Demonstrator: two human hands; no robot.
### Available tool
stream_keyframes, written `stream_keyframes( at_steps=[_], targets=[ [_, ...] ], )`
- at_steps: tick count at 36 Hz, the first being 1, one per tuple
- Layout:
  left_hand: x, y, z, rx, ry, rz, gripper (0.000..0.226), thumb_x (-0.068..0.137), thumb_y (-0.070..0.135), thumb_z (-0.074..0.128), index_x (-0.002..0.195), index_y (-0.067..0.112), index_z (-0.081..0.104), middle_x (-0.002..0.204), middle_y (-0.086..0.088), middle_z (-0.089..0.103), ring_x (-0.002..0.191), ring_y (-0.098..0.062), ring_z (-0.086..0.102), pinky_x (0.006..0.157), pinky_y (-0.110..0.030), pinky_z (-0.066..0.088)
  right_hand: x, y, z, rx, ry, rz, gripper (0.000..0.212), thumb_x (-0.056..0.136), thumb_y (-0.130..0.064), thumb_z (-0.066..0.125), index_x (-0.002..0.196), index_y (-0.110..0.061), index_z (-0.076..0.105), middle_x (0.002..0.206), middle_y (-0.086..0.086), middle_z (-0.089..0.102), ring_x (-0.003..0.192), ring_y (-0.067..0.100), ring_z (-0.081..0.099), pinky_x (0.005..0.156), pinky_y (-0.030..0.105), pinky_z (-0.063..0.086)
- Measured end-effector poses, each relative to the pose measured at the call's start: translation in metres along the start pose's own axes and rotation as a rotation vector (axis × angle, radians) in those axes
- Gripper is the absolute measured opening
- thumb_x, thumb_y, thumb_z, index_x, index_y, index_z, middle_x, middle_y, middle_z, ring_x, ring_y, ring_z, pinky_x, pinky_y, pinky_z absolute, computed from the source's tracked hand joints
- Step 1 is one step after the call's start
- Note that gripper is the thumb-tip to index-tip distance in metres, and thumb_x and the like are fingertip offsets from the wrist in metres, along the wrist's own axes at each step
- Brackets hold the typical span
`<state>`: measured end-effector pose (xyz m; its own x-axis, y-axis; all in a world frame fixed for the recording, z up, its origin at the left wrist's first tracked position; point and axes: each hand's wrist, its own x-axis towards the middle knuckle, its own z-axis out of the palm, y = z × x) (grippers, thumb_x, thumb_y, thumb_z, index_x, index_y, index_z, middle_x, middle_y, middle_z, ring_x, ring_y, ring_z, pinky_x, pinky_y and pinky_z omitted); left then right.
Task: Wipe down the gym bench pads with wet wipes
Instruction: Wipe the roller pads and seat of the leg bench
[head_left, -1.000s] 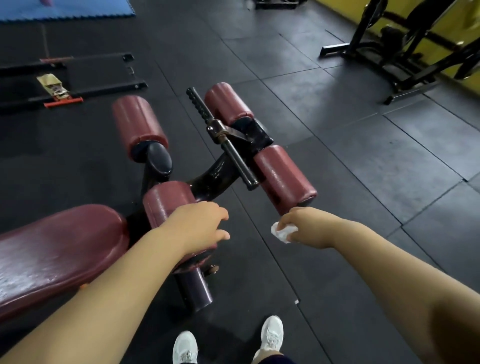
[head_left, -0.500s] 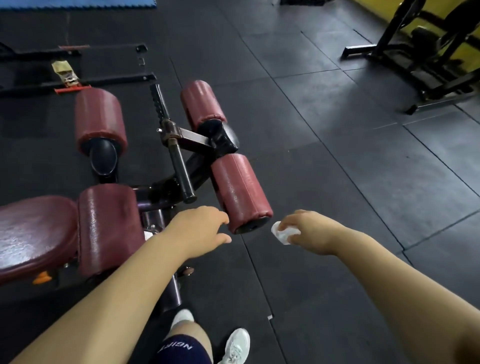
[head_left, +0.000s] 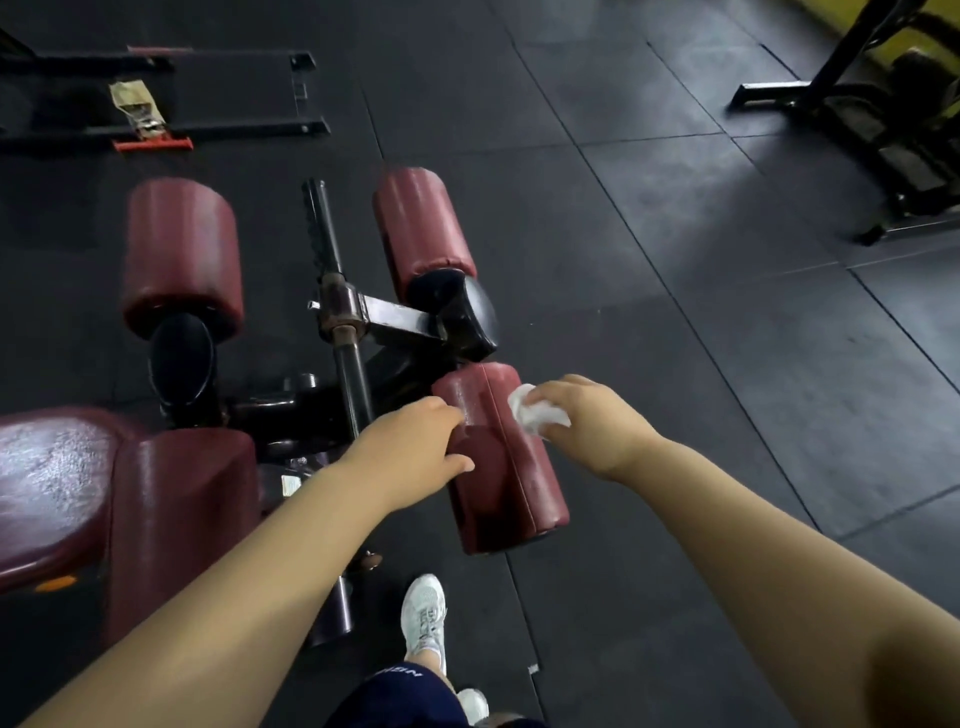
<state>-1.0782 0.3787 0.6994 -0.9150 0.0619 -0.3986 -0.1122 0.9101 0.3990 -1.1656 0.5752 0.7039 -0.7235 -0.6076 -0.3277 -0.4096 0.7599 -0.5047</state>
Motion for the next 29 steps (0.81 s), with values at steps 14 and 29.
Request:
stream_keyframes(
  at_steps=[14,29],
  targets=[
    [0.047,-0.001,0.006,-0.109,-0.023,-0.053,0.082,0.081,0.043,0.068,0.146,0.013,0.029,0.156,0.004,0.018,0.14,-0.014,0.025,0.108,-0.026,0.027,0.08,0.01,0.018,0.053,0.066,0.047,0.022,0.092,-0.025,0.051,0.109,-0.034,0.062,0.102,-0.006,0.051,0.095,0.019,0.053,0.085,0.031,0.045],
    [0.035,0.01,0.036,-0.247,0.098,-0.229,0.076,0.086,0.029,0.067,0.149,0.021,0.025,0.156,0.019,0.006,0.143,-0.004,0.014,0.113,-0.022,0.013,-0.017,0.073,0.051,0.166,-0.077,-0.438,0.027,0.086,-0.013,0.064,0.112,-0.02,0.065,0.102,-0.003,0.058,0.086,0.012,0.056,0.072,0.03,0.051]
  ],
)
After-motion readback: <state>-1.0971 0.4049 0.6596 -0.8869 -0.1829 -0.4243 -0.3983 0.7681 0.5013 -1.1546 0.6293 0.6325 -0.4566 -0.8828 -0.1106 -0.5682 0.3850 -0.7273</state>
